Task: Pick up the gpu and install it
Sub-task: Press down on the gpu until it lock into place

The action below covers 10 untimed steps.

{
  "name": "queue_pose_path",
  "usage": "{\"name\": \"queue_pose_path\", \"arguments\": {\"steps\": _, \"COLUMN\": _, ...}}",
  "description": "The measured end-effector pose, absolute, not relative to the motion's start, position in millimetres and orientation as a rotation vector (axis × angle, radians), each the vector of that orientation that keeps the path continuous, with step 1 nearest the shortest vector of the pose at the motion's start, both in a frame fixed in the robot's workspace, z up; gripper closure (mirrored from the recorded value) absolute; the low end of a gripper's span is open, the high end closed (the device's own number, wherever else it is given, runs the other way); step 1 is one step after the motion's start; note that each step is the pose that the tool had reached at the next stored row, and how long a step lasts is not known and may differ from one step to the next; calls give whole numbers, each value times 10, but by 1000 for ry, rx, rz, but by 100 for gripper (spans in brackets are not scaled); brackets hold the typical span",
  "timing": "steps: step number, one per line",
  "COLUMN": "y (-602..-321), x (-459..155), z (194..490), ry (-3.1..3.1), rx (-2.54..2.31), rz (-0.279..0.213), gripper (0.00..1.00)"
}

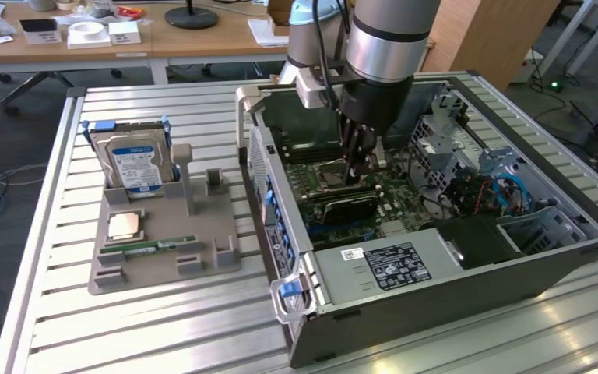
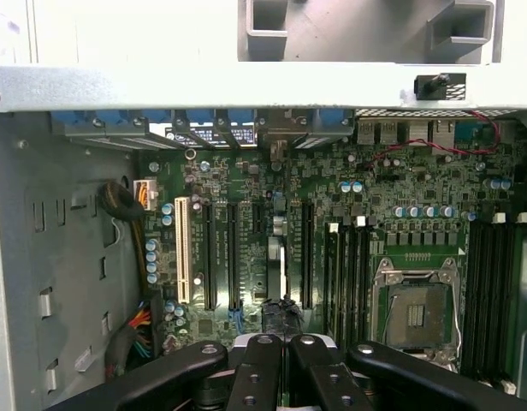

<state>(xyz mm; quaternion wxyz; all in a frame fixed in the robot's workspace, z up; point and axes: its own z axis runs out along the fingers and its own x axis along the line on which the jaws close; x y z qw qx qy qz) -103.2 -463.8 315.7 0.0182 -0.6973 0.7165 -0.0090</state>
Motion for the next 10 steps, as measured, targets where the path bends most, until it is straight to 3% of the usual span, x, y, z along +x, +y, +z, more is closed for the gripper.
{"name": "queue_pose_path", "arguments": {"steps": 10, "y": -4638, "x": -1032, "z": 3038, "ry": 2225, "rx": -2166, "rz": -28, "gripper": 89}}
